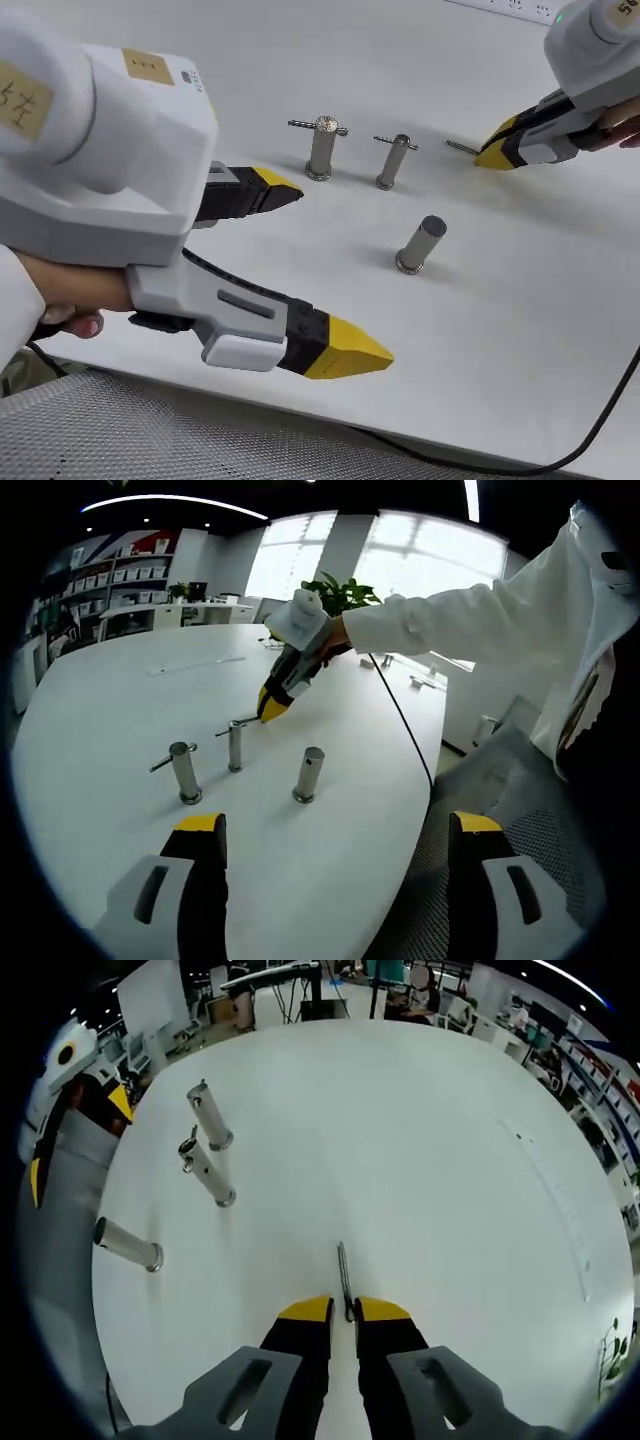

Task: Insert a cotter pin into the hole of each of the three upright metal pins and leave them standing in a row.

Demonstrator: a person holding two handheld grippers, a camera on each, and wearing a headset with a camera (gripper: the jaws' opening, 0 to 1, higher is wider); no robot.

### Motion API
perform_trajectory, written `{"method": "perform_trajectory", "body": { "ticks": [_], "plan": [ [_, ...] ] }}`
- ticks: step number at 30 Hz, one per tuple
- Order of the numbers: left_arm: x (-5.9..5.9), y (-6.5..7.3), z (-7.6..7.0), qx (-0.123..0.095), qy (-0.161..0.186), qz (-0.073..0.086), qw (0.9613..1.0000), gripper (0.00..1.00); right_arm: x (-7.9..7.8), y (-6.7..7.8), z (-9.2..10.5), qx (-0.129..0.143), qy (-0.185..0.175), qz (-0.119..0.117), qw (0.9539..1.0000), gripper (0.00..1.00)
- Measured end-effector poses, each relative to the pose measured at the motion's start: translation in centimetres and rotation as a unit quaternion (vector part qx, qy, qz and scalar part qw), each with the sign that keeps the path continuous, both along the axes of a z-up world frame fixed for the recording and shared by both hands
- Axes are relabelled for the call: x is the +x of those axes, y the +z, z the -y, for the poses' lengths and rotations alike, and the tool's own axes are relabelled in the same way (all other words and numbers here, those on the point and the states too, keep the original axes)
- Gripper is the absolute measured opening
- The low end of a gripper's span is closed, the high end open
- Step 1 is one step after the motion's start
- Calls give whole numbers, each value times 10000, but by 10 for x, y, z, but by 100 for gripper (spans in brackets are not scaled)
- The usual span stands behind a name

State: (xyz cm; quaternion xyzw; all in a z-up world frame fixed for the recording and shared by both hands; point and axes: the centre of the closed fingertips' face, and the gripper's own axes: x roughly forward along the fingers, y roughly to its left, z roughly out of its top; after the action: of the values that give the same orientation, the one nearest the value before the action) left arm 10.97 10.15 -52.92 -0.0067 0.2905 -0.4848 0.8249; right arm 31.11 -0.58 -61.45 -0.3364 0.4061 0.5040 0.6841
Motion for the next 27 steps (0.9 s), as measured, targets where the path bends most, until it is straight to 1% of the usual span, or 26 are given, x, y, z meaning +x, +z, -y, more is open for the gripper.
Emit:
{"method": "perform_trajectory", "body": {
  "ticks": [3,4,5,6,9,12,14,16,18,19,21,23,25,27],
  "plan": [
    [0,-1,-2,14,-7,13,10000,89,-1,0,0,-75,158,86,9998,0],
    [0,1,-3,-10,-24,63,10000,88,1,0,0,-126,215,149,9996,0],
    [1,2,-3,-32,-21,84,10000,87,1,0,0,-140,285,154,9994,0],
    [2,3,-3,-55,-2,87,9999,87,4,0,2,-151,319,153,9993,0],
    [5,2,-3,-15,9,110,9999,87,6,0,2,-175,255,76,9995,0],
    [7,2,-7,52,28,150,9999,86,4,0,2,-196,269,77,9994,0],
    [9,5,-10,24,66,203,9998,85,5,1,2,-194,303,110,9993,0],
    [11,7,-11,-8,106,194,9998,85,5,0,2,-209,339,181,9990,0],
    [12,7,-12,8,118,206,9997,85,7,1,3,-276,398,333,9983,0],
    [12,8,-11,26,122,206,9997,85,6,2,3,-258,399,329,9983,0],
    [13,9,-11,43,147,216,9996,85,2,6,0,-87,258,278,9992,0],
    [14,10,-10,56,169,216,9996,85,3,11,2,-119,343,442,9984,0],
    [17,12,-10,75,205,272,9994,85,0,19,2,-54,367,554,9978,0],
    [21,16,-9,17,268,284,9992,85,-1,28,2,27,437,719,9965,0]
  ]
}}
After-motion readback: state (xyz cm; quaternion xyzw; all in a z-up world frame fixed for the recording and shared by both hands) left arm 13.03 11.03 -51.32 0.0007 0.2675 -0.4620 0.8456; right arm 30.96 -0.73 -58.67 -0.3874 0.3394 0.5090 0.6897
